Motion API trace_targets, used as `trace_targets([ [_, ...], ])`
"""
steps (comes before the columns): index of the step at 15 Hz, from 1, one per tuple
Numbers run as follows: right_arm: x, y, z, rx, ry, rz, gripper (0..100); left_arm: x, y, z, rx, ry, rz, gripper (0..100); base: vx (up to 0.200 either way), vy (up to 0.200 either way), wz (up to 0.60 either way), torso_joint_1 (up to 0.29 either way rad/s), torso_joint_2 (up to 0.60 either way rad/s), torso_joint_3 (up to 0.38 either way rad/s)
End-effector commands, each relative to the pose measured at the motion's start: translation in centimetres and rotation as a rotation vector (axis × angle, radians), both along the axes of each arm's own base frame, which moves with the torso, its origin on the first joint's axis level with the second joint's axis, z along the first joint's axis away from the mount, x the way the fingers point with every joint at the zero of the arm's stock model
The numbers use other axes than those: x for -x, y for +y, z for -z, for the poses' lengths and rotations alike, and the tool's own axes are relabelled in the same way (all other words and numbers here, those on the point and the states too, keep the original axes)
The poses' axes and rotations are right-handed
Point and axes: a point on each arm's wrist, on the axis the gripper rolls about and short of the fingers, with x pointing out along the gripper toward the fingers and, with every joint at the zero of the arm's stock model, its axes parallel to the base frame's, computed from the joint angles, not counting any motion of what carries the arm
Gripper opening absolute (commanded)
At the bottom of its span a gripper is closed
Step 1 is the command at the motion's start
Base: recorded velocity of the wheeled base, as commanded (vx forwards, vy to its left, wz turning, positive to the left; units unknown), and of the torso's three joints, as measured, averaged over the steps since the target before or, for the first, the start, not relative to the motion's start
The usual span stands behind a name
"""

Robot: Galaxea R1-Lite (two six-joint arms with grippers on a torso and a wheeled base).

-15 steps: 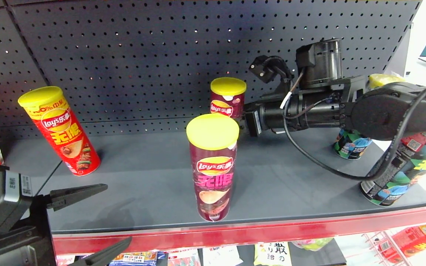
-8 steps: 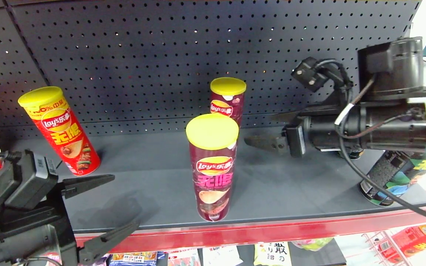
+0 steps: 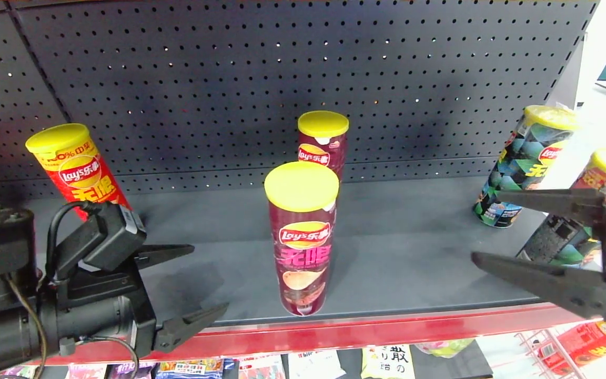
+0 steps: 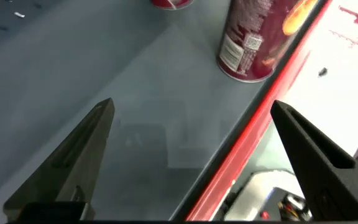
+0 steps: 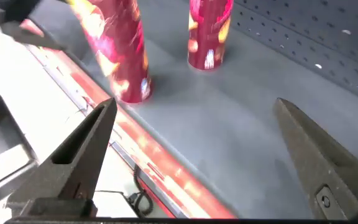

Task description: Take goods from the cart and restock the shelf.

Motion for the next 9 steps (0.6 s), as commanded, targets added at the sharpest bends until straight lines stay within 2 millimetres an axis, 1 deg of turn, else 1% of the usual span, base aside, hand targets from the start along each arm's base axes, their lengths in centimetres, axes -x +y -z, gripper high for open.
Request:
trace_targets([
  [1, 5.8, -4.1, 1.3, -0.064, -0.117, 0.078, 100, -1.0, -0.7, 1.2, -0.026, 0.055, 0.014, 100, 0.000, 0.000, 0.00, 0.000, 0.00, 0.000],
  [2, 5.9, -4.3, 1.2, -0.069, -0.124, 0.100, 100, -1.1, -0.9, 1.2, -0.027, 0.058, 0.017, 100, 0.000, 0.000, 0.00, 0.000, 0.00, 0.000],
  [3, 6.8, -5.4, 1.0, -0.106, -0.156, 0.217, 100, -1.8, -1.2, 1.7, -0.036, 0.077, 0.021, 100, 0.000, 0.000, 0.00, 0.000, 0.00, 0.000],
  [4, 6.9, -5.6, 1.0, -0.117, -0.155, 0.243, 100, -2.0, -1.3, 1.7, -0.037, 0.080, 0.021, 100, 0.000, 0.000, 0.00, 0.000, 0.00, 0.000],
  [6, 7.4, -6.7, 1.3, -0.159, -0.156, 0.443, 100, -3.5, -2.2, 2.1, -0.035, 0.071, 0.027, 100, 0.000, 0.000, 0.00, 0.000, 0.00, 0.000],
  [9, 8.1, -7.4, 2.3, -0.175, -0.152, 0.527, 100, -4.8, -3.4, 2.2, -0.034, 0.067, 0.047, 100, 0.000, 0.000, 0.00, 0.000, 0.00, 0.000],
])
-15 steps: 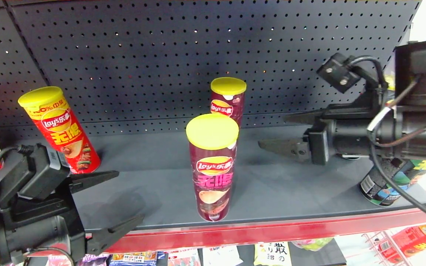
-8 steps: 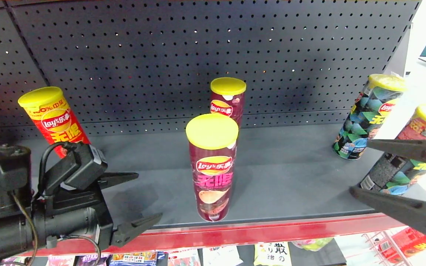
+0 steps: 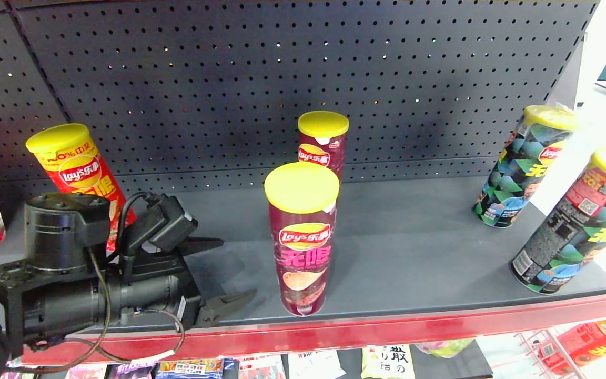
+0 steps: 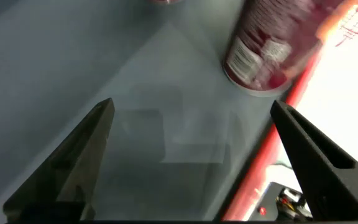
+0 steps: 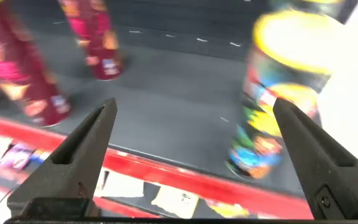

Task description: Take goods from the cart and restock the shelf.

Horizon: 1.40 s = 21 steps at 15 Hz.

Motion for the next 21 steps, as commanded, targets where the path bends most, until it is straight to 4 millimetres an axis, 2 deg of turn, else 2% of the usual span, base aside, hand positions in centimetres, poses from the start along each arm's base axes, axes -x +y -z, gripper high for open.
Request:
trace_targets([
  [1, 1.2, -0.6, 0.6, -0.014, -0.030, 0.053, 100, -1.4, -1.0, 0.9, -0.018, 0.033, 0.008, 100, 0.000, 0.000, 0.00, 0.000, 0.00, 0.000],
  [7, 1.3, -0.6, 0.7, -0.015, -0.029, 0.056, 100, -2.6, -2.0, 1.7, -0.023, 0.037, 0.019, 100, 0.000, 0.000, 0.00, 0.000, 0.00, 0.000],
  [21, 1.2, -0.6, 0.8, -0.014, -0.025, 0.056, 100, -3.9, -3.6, 1.1, -0.002, 0.004, 0.043, 100, 0.000, 0.000, 0.00, 0.000, 0.00, 0.000],
])
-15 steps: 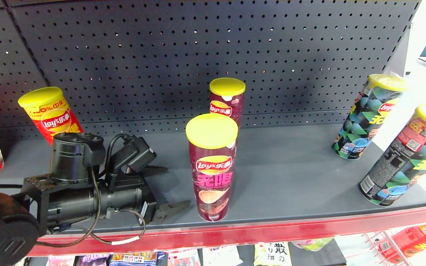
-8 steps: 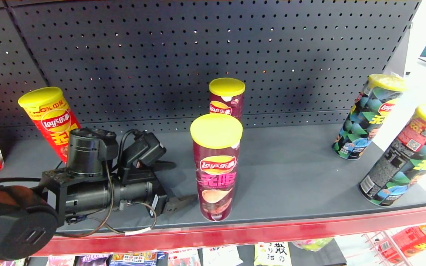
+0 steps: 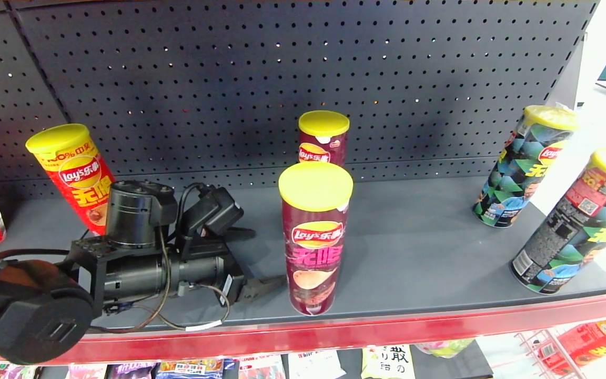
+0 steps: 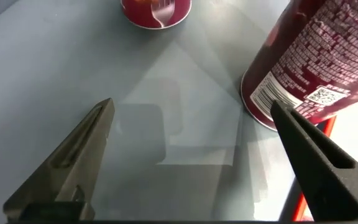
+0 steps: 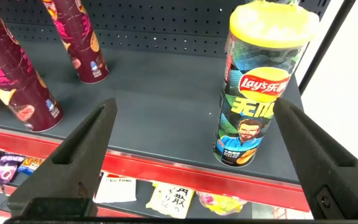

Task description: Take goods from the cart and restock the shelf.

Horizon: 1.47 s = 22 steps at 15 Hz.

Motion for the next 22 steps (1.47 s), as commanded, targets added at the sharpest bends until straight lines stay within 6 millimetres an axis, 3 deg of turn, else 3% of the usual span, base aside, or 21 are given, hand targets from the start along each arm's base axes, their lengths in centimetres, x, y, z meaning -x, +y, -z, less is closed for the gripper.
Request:
trace_targets([
  [1, -0.1, 0.0, 0.0, 0.002, 0.004, 0.000, 100, -0.2, -0.1, -0.1, 0.002, -0.004, 0.001, 100, 0.000, 0.000, 0.00, 0.000, 0.00, 0.000],
  [6, -0.2, 0.0, 0.3, 0.004, 0.013, 0.000, 100, 0.1, 0.3, -0.3, -0.009, -0.014, -0.044, 100, 0.000, 0.000, 0.00, 0.000, 0.00, 0.000],
  [10, -0.4, 0.0, 0.9, 0.018, 0.036, 0.064, 100, 6.1, 6.0, -4.5, 0.043, -0.160, -0.292, 100, 0.000, 0.000, 0.00, 0.000, 0.00, 0.000],
  [12, -0.5, -0.4, 1.3, 0.033, 0.046, 0.204, 100, 10.6, 8.9, -6.4, 0.020, -0.282, -0.558, 100, 0.000, 0.000, 0.00, 0.000, 0.00, 0.000],
  [14, 0.2, -0.6, 3.1, 0.039, 0.070, 0.209, 100, 16.5, 11.4, -6.5, -0.042, -0.244, -0.660, 100, 0.000, 0.000, 0.00, 0.000, 0.00, 0.000],
  [16, 0.6, -0.8, 4.2, 0.044, 0.082, 0.239, 100, 21.1, 13.2, -5.7, -0.061, -0.232, -0.689, 100, 0.000, 0.000, 0.00, 0.000, 0.00, 0.000],
  [17, 0.6, -0.9, 4.7, 0.048, 0.096, 0.290, 100, 23.2, 14.2, -5.3, -0.106, -0.218, -0.795, 100, 0.000, 0.000, 0.00, 0.000, 0.00, 0.000],
  [22, 1.0, -1.1, 6.3, 0.055, 0.120, 0.330, 100, 24.4, 14.6, -5.4, -0.065, -0.227, -0.837, 100, 0.000, 0.000, 0.00, 0.000, 0.00, 0.000],
])
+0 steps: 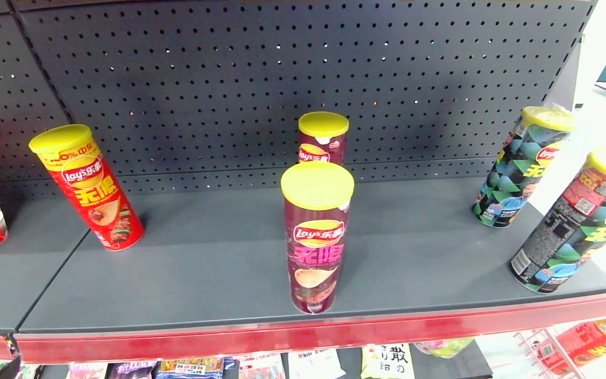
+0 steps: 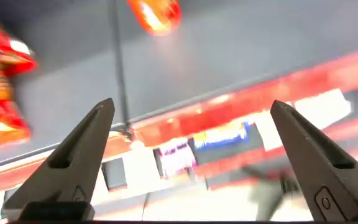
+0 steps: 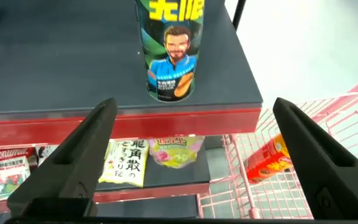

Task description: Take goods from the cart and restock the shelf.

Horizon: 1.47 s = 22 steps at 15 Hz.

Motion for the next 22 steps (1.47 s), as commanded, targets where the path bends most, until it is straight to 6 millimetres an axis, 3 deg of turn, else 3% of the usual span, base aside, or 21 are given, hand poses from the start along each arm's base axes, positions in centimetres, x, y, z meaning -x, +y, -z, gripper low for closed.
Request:
trace_targets([
  [1, 0.2, -0.1, 0.2, 0.001, -0.007, 0.021, 100, 1.6, 0.5, -0.2, 0.026, -0.087, -0.009, 100, 0.000, 0.000, 0.00, 0.000, 0.00, 0.000],
  [4, 0.4, -0.1, 0.8, 0.001, 0.002, 0.041, 100, 1.9, 0.6, 0.3, 0.027, -0.093, -0.009, 100, 0.000, 0.000, 0.00, 0.000, 0.00, 0.000],
  [12, 0.7, -0.2, 1.9, 0.024, 0.017, 0.030, 100, 2.4, 0.7, 1.6, 0.016, -0.090, -0.008, 100, -0.200, 0.000, 0.00, 0.001, 0.00, 0.001],
  [16, 0.9, -0.2, 2.2, 0.036, 0.018, 0.024, 100, 2.8, 0.8, 1.8, -0.020, -0.110, 0.007, 100, 0.000, 0.000, 0.00, 0.000, 0.00, 0.000],
  [22, 0.9, -0.2, 2.3, 0.039, 0.019, 0.021, 100, 3.2, 0.9, 2.6, -0.019, -0.123, 0.009, 100, 0.000, -0.200, 0.00, 0.012, 0.00, 0.000],
])
